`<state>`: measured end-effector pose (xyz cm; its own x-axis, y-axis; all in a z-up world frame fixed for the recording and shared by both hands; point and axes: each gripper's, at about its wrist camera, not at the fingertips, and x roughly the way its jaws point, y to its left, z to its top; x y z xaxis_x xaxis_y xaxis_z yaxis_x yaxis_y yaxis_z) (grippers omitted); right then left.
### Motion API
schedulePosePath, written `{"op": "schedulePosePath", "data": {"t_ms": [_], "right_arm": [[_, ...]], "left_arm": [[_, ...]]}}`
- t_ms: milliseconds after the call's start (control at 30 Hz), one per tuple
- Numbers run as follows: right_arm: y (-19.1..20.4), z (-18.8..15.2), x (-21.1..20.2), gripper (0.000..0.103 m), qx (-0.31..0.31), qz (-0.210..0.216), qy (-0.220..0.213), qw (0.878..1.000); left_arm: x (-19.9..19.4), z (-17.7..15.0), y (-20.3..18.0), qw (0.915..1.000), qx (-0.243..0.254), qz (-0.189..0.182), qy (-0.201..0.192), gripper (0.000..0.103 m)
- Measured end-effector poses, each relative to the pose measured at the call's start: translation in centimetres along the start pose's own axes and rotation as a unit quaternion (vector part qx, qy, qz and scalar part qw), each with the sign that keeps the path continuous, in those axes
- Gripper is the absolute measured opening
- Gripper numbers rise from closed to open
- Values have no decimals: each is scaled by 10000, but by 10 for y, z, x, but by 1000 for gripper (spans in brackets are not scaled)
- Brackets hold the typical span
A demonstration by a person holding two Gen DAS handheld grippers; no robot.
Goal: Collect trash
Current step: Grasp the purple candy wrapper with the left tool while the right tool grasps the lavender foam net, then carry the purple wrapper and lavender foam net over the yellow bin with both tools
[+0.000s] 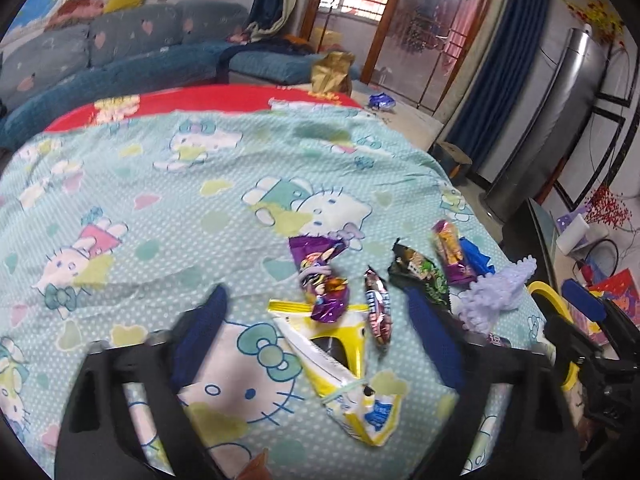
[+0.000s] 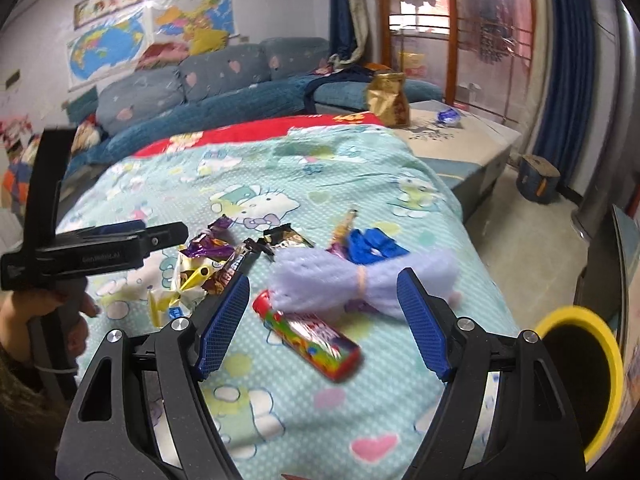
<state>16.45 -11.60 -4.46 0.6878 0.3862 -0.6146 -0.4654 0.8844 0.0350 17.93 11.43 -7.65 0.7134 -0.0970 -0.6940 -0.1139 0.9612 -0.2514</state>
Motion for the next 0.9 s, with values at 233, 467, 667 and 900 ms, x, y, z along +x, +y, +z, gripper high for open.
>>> {"op": "schedulePosePath", "data": {"t_ms": [233, 467, 667, 900], "right_arm": [[15, 6, 33, 52, -749, -164, 352, 9964], [23, 1, 41, 8, -1139, -78, 487, 9923], [13, 3, 19, 8, -795, 75, 180, 9966], [-1, 6, -11, 8, -340, 245, -184, 9990]], "left_arm": [[19, 2, 5, 9984, -157, -419, 353, 60], [46, 6, 4, 9965, -249, -450, 665, 37], [55, 6, 4, 9961, -263, -350, 771, 26], [30, 11, -2, 9984, -223, -395, 345, 24]]}}
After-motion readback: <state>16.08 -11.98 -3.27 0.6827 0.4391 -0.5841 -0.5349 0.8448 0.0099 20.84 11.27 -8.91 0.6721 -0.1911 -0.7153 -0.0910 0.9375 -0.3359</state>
